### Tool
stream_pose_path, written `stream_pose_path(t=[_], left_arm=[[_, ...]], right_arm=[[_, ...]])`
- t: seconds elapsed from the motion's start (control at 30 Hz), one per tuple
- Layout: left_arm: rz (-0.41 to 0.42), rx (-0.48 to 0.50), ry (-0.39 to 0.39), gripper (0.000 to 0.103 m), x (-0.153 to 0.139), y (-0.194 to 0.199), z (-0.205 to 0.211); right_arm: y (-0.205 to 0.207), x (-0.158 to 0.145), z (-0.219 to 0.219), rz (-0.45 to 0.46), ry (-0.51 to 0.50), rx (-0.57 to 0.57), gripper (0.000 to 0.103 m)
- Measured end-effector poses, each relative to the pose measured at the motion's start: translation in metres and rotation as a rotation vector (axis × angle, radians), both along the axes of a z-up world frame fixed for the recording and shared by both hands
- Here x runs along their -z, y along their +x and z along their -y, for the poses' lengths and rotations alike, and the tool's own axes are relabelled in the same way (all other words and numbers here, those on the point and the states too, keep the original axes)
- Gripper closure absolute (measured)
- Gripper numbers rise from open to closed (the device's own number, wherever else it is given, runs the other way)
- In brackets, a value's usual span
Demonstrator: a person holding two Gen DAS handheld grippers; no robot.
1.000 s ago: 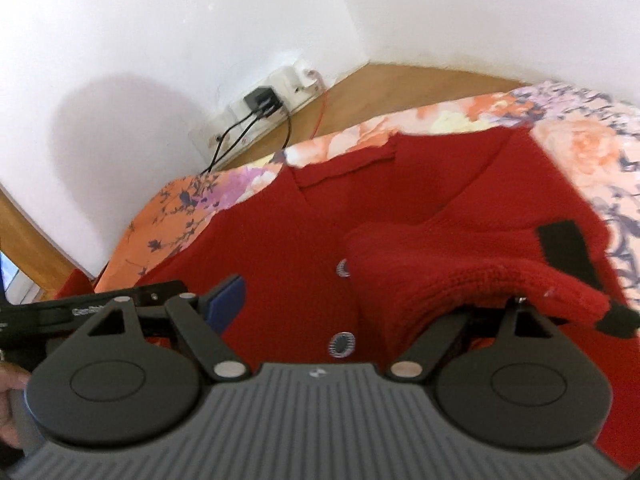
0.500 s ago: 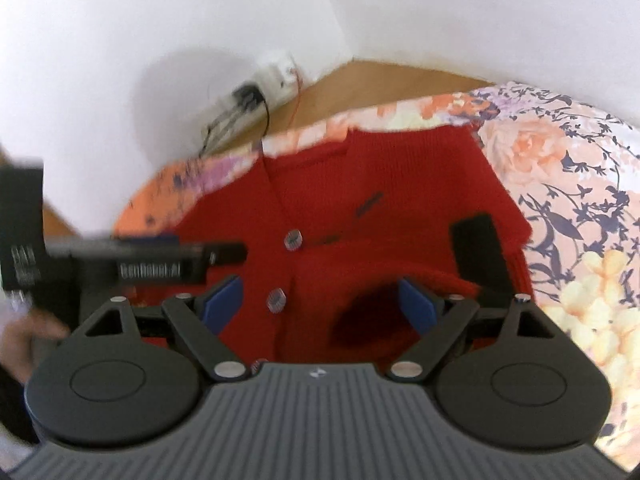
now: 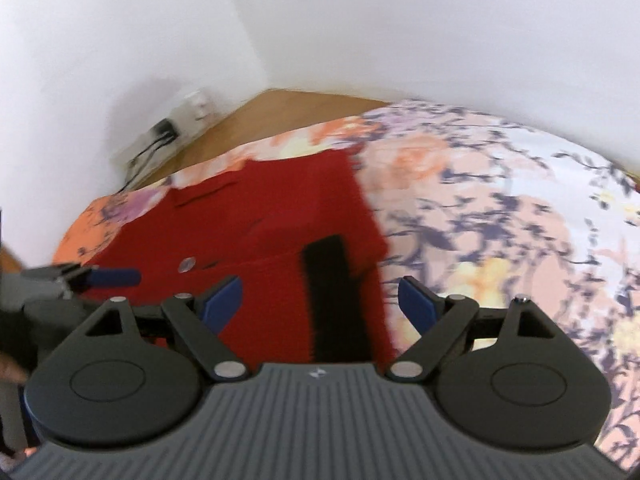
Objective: Fold small clothes
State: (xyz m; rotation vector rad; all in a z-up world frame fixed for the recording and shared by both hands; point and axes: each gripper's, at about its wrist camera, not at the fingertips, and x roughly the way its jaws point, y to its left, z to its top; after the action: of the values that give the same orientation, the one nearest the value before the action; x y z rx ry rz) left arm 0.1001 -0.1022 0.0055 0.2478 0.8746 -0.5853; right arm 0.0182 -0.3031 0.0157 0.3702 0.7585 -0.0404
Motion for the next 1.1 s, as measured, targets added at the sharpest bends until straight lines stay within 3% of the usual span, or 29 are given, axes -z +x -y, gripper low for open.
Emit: stream_pose_path(t=[0.37, 0.47, 0.6, 0.67, 0.77, 0.83, 0.93, 1.1], left_arm=[[0.101, 0.229, 0.178, 0.0, 0.038, -0.038, 0.068], [0.153, 0.266, 0.238, 0.0, 0.046, -0.049, 0.076], [0.202, 0.281, 0.253, 0.005, 0.049, -0.054, 0.081], [0.188, 0.261, 0.23, 0.011, 0.049, -0.051, 0.08], [0.179, 0.225, 0.183, 0.034, 0.042, -0.048, 0.074], [0.178, 0.2, 0.152, 0.059, 0.036, -0.046, 0.07], [0.128, 0.184, 0.053, 0.084, 0.028, -0.037, 0.059], [0.119, 0.115, -0.074, 0.089, 0.008, -0.028, 0.036]], right_arm=[[-0.007, 0.014, 0.037, -0.004, 0.015, 0.05, 0.013], [-0.006, 0.017, 0.04, -0.004, 0.022, 0.049, 0.013], [-0.005, 0.022, 0.044, -0.007, 0.037, 0.051, 0.013], [-0.005, 0.024, 0.046, -0.007, 0.044, 0.053, 0.013], [-0.006, 0.025, 0.048, -0.006, 0.054, 0.053, 0.013], [-0.006, 0.026, 0.05, -0.005, 0.058, 0.052, 0.013], [-0.006, 0.027, 0.051, -0.001, 0.066, 0.051, 0.013], [-0.004, 0.028, 0.048, 0.002, 0.075, 0.043, 0.013]])
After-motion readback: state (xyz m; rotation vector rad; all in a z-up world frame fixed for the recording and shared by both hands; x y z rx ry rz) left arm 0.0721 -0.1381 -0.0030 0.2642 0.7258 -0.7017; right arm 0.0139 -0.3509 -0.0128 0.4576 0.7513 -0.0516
